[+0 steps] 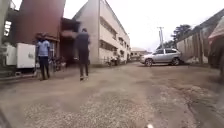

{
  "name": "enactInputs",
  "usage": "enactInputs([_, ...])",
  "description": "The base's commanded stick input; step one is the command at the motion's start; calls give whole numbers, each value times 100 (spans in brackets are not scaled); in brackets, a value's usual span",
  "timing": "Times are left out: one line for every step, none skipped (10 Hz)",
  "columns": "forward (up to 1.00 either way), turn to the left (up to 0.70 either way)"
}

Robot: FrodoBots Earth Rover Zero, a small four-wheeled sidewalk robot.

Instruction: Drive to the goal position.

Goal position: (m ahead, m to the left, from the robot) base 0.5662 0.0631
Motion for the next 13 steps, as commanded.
enactInputs([50, 0])
enactInputs([50, 0])
enactInputs([50, -1])
enactInputs([50, -27])
enactInputs([50, -50])
enactInputs([50, -50])
enactInputs([50, -50])
enactInputs([50, -50])
enactInputs([50, -50])
enactInputs([50, -50])
enactInputs([50, -50])
enactInputs([50, -50])
enactInputs([50, -50])
